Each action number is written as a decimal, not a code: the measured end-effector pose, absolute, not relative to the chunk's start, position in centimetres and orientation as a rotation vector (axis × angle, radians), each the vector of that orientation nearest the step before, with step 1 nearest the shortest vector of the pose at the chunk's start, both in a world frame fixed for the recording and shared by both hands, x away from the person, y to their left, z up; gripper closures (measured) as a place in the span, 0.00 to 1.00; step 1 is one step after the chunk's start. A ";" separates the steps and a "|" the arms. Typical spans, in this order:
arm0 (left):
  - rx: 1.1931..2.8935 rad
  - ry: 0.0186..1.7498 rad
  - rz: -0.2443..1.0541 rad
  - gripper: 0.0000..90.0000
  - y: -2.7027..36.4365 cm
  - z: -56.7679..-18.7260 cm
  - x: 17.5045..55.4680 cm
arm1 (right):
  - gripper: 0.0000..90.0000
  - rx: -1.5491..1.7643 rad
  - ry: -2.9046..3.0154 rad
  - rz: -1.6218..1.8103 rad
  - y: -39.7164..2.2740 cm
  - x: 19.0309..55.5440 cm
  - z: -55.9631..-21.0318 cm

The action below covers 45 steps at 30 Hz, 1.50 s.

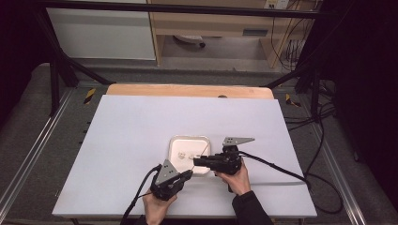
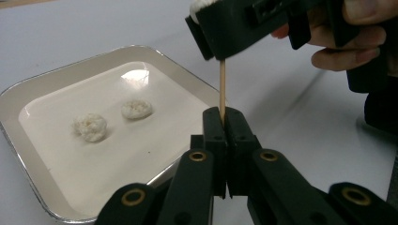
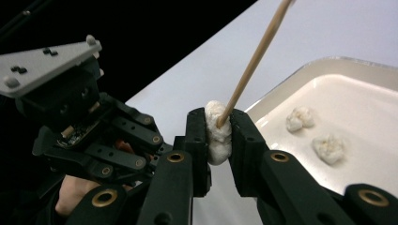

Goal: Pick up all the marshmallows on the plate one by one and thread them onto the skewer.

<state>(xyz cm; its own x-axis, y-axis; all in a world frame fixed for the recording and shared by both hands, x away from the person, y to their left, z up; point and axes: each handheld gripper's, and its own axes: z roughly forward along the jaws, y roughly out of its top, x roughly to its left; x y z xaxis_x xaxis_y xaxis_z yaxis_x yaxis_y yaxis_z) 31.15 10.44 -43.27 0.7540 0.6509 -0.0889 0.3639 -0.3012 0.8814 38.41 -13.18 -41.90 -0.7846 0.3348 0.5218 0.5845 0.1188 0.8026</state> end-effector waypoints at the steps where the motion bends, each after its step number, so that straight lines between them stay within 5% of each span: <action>1: 1.918 0.777 0.348 0.98 10.4 -43.3 31.2 | 0.88 -0.915 -2.182 -1.720 -13.1 38.4 -42.1; 8: 1.915 0.775 0.347 0.98 10.3 -43.3 31.2 | 0.86 -0.919 -2.195 -1.693 -12.7 38.1 -42.5; 13: 1.889 0.810 0.359 0.98 11.6 -43.1 31.2 | 0.56 -0.948 -2.261 -1.751 -13.4 38.1 -41.7; 26: 1.890 0.898 0.397 0.98 15.1 -42.9 30.9 | 0.26 -1.042 -2.551 -1.667 -14.4 39.0 -40.8; 34: 1.898 0.901 0.384 0.98 15.2 -43.2 31.0 | 0.27 -1.048 -2.713 -1.536 -12.2 40.7 -41.1; 45: 1.862 0.907 0.380 0.98 15.9 -43.5 31.4 | 0.50 -0.991 -2.815 -1.377 -9.2 43.1 -43.5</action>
<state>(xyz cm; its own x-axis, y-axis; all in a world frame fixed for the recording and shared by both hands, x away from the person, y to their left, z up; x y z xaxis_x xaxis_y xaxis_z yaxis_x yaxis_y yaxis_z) 31.42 15.89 -43.54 0.6706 0.7304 -0.1298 0.4198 -0.2293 0.8782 43.06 -9.25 -43.51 -0.8084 0.5747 0.1269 0.4530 0.4698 0.7577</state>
